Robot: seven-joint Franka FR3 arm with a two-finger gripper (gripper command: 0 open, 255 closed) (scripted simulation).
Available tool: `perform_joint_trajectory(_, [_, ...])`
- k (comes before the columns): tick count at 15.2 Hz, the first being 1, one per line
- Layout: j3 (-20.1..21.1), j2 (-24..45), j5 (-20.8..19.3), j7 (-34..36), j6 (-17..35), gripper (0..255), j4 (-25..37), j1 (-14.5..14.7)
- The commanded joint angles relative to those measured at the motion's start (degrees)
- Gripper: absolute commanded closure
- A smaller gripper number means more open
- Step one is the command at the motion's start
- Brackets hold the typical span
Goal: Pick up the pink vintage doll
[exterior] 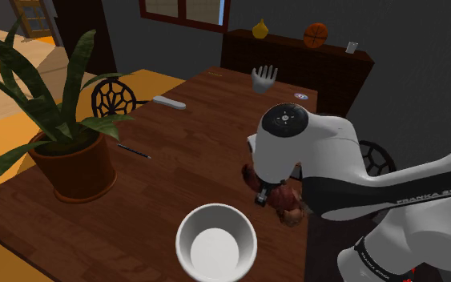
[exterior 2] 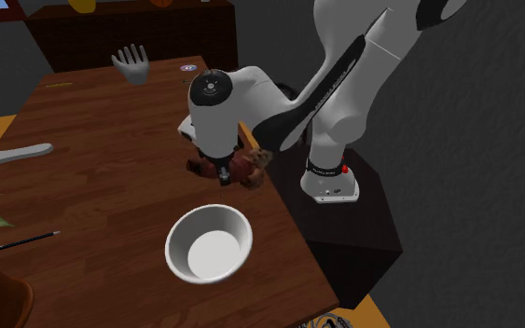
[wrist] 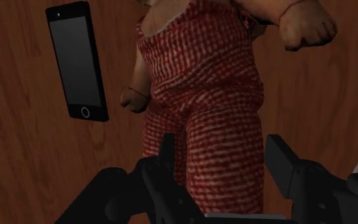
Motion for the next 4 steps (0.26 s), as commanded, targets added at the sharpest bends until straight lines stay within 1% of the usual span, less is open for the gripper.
perform_joint_trajectory(1, [-0.5,-1.1,0.6,-0.9,-1.8,255,0.9,0.4])
perform_joint_trajectory(4, [-0.7,-1.7,0.8,-1.4,-2.7,255,1.4,0.5])
